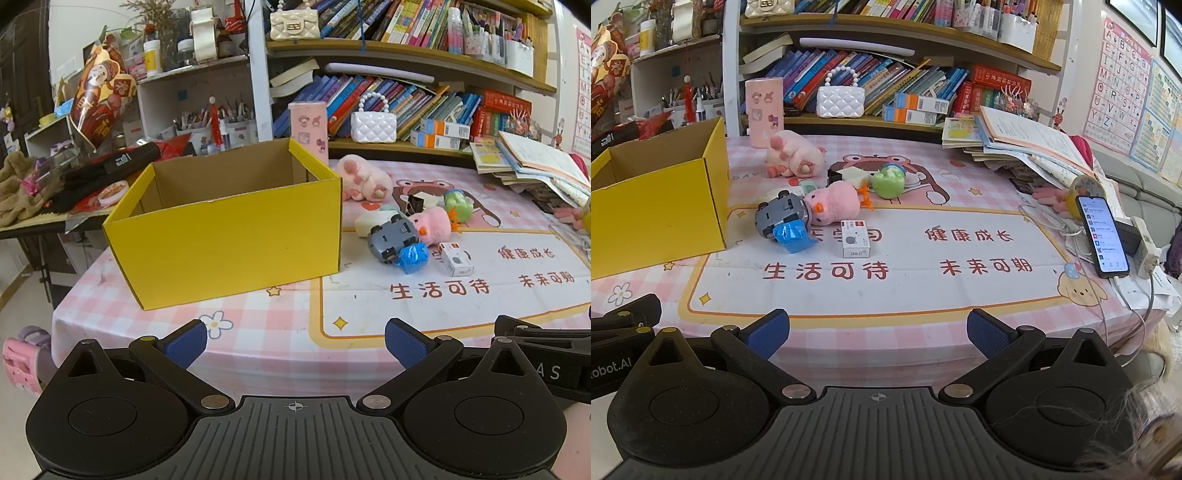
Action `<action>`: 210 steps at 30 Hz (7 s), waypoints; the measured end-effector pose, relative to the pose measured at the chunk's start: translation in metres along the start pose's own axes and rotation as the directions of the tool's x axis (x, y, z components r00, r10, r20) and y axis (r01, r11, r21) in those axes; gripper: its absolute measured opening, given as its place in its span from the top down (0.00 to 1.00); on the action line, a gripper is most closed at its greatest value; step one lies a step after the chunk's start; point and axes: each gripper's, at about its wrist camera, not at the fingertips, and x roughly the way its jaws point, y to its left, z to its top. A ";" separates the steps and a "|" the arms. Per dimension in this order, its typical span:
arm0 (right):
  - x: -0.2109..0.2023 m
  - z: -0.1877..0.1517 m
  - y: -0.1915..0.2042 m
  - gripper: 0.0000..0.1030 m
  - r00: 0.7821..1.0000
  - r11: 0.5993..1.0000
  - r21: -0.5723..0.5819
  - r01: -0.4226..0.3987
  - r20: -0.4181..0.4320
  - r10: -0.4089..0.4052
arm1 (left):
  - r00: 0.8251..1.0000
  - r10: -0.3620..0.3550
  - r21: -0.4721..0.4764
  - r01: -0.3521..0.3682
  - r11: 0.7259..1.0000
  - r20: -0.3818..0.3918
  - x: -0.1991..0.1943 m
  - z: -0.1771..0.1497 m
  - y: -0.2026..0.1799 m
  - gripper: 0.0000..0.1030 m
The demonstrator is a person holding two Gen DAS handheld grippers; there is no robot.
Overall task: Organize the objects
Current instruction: 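Move both tools toward the toys beside the yellow box, then grasp the small white card box with the right tool while the left tool grasps the grey toy car, then carry the white box and grey car with both tools over the yellow box, then open the right tool to drop the white box while the left tool drops the car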
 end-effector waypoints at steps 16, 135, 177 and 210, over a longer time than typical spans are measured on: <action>0.001 0.002 0.004 0.00 1.000 1.000 0.005 0.001 -0.002 -0.001 | 1.000 0.003 0.003 -0.003 1.000 -0.001 0.002 0.001 0.004 0.00; 0.052 0.031 0.006 0.73 0.861 0.846 -0.169 -0.506 -0.157 0.484 | 0.991 -0.111 -0.344 0.081 0.935 -0.070 0.032 0.011 0.022 0.33; -0.019 -0.008 0.121 0.73 0.871 0.843 -0.221 -0.491 -0.101 0.481 | 0.996 -0.080 -0.219 0.088 0.972 0.045 -0.032 -0.024 0.131 0.33; 0.160 0.177 0.207 0.73 0.853 0.636 -0.636 -0.437 -0.069 0.517 | 0.999 0.038 -0.318 -0.025 0.948 0.033 0.150 0.135 0.142 0.33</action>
